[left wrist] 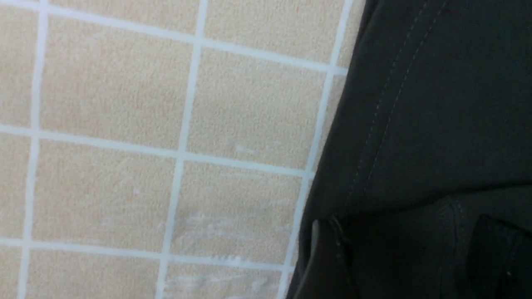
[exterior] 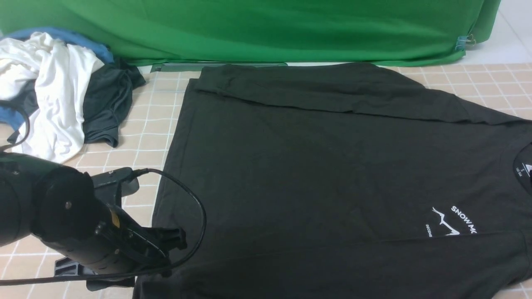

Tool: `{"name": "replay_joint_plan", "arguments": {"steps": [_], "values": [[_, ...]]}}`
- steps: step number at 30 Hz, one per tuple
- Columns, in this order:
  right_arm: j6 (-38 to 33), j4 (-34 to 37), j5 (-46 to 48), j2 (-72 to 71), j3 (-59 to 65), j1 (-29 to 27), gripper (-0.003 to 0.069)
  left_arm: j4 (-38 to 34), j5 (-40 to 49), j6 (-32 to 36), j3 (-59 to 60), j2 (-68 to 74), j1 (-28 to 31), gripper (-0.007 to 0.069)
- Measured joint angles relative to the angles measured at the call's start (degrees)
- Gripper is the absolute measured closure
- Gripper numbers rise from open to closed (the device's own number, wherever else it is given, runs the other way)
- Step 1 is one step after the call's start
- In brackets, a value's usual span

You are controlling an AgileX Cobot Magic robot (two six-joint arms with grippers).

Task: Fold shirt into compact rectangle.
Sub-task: 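Grasp the left edge of the dark T-shirt lying flat on the table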

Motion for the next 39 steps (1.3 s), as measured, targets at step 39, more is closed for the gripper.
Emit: {"name": "replay_joint_plan", "arguments": {"steps": [39], "values": [[-0.01, 0.0, -0.64, 0.0, 0.0, 0.0, 0.0481, 1.04, 8.26, 0.42, -7.22, 9.72, 0.0, 0.0261]]}}
